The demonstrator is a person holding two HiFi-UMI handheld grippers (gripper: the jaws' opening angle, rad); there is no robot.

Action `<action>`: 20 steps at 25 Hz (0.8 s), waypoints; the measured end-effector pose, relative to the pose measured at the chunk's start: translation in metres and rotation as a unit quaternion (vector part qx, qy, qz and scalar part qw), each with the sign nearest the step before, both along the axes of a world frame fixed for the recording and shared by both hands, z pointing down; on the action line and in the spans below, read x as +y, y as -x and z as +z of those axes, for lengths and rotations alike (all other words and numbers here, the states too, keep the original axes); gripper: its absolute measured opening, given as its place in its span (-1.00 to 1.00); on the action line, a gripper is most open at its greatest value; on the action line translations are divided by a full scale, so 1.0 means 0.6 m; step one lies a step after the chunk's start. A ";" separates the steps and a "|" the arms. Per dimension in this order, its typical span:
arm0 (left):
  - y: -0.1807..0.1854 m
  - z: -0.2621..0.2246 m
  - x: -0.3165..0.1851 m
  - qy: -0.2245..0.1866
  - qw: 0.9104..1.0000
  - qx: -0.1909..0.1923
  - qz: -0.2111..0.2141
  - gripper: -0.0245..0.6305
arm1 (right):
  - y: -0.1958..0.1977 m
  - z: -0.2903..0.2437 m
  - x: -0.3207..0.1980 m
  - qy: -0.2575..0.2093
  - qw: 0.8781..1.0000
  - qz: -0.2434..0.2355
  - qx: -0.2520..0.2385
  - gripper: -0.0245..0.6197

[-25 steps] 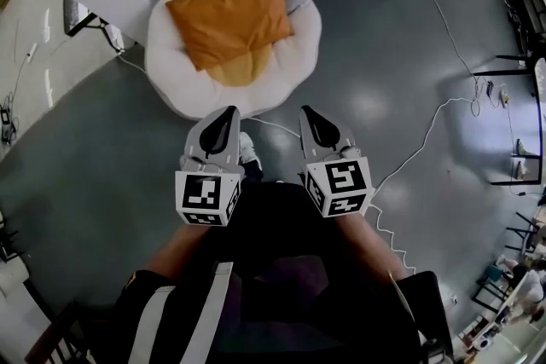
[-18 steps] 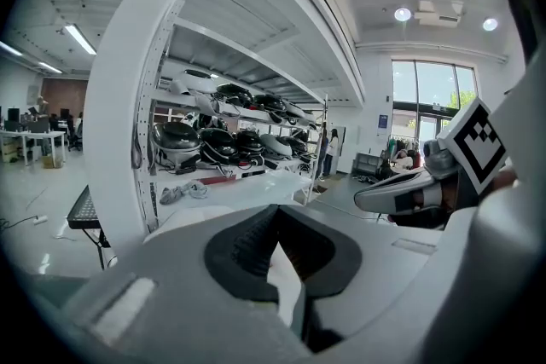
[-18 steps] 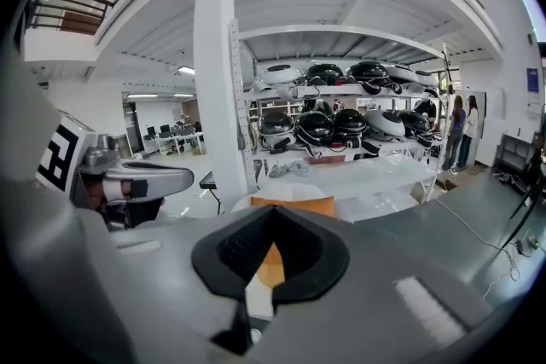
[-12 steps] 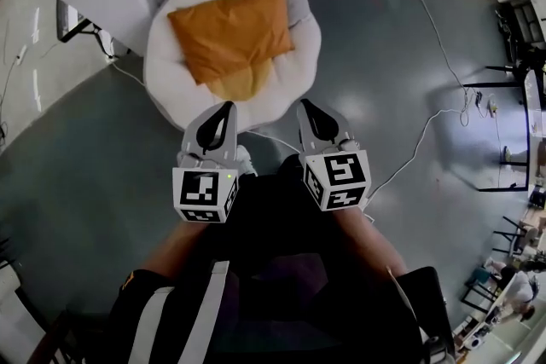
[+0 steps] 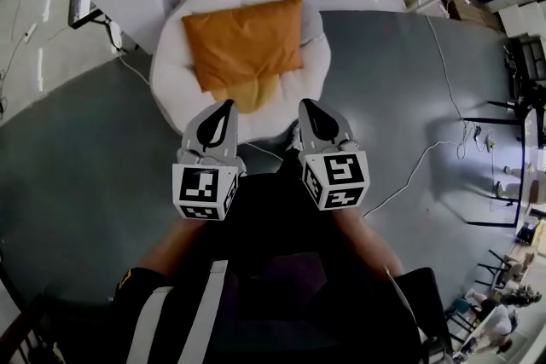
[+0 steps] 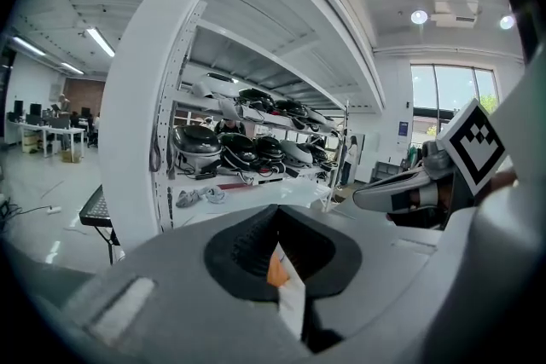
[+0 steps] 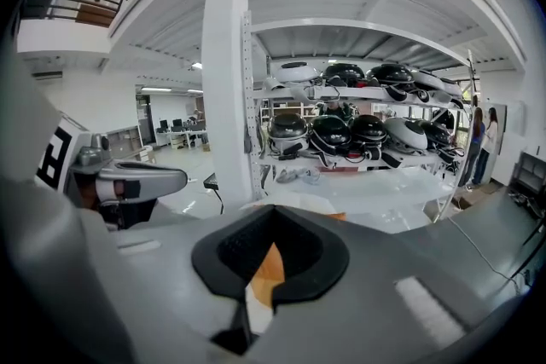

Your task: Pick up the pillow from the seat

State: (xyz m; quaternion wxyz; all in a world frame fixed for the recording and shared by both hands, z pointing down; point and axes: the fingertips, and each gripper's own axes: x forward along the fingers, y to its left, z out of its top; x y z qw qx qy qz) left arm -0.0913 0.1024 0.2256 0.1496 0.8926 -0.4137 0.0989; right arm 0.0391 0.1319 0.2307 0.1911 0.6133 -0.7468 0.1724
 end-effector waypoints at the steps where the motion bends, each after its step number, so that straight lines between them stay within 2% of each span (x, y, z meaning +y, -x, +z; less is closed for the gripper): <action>1: -0.002 0.003 -0.008 0.000 1.000 -0.002 -0.006 -0.91 | -0.004 0.003 -0.010 -0.001 1.000 -0.005 -0.002 -0.92; 5: -0.023 0.014 -0.040 0.005 0.999 -0.012 -0.030 -0.91 | -0.029 0.018 -0.050 0.003 1.000 -0.026 -0.006 -0.92; 11: -0.090 0.008 -0.086 0.012 0.998 -0.022 -0.065 -0.91 | -0.095 0.019 -0.115 0.011 0.998 -0.066 -0.007 -0.92; 20: -0.152 0.029 -0.154 0.024 0.989 -0.048 -0.135 -0.91 | -0.170 0.061 -0.197 0.033 0.991 -0.129 -0.020 -0.91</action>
